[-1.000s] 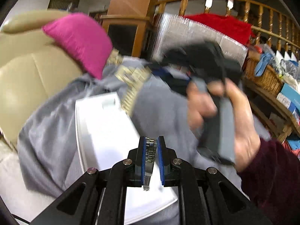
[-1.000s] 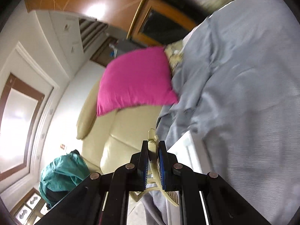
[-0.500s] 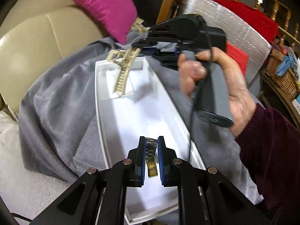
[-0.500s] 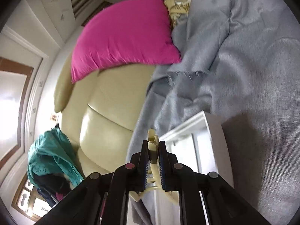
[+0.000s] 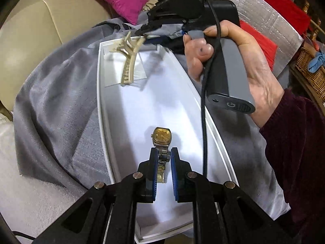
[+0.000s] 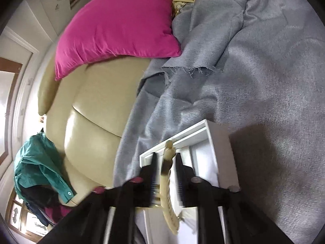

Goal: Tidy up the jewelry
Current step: 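Open both tools to release the watch and claw clip into the tray, then return both tools to the table, right tool grasping the black hair tie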

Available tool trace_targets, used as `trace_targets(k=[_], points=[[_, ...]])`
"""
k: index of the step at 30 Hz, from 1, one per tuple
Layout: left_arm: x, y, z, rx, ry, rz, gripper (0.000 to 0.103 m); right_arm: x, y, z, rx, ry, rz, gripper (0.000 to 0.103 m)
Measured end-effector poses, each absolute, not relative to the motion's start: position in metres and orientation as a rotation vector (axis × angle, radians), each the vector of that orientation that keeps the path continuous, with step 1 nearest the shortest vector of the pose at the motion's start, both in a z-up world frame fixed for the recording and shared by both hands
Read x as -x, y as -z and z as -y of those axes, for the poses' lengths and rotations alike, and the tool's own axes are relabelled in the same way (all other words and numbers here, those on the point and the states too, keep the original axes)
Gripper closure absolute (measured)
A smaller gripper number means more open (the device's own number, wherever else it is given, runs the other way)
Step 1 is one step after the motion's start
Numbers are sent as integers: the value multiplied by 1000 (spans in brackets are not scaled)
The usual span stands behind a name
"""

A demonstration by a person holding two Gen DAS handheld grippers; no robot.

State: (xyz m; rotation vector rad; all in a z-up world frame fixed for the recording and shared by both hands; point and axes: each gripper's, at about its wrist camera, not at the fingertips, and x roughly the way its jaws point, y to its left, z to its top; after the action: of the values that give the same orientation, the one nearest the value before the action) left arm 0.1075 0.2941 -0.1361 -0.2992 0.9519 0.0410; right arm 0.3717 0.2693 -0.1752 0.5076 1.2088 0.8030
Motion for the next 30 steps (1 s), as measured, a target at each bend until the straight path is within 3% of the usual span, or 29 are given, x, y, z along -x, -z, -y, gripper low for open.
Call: trace_targets(k=[1, 2, 7, 15, 21, 30], points=[[-107, 136, -295, 304, -43, -952, 90, -372, 173, -267, -513, -805, -1202, 41], [-105, 136, -295, 307, -44, -952, 90, -371, 170, -265, -531, -821, -1184, 31], [-98, 131, -300, 340, -31, -908, 82, -364, 151, -251, -518, -843, -1117, 30], [-85, 98, -282, 213, -42, -701, 46, -326, 129, -166, -520, -832, -1032, 30], [-79, 75, -231, 41, -9, -577, 25, -270, 107, -62, -429, -752, -960, 30], [-99, 68, -133, -98, 103, -552, 13, -195, 81, 133, -427, -510, -851, 30]])
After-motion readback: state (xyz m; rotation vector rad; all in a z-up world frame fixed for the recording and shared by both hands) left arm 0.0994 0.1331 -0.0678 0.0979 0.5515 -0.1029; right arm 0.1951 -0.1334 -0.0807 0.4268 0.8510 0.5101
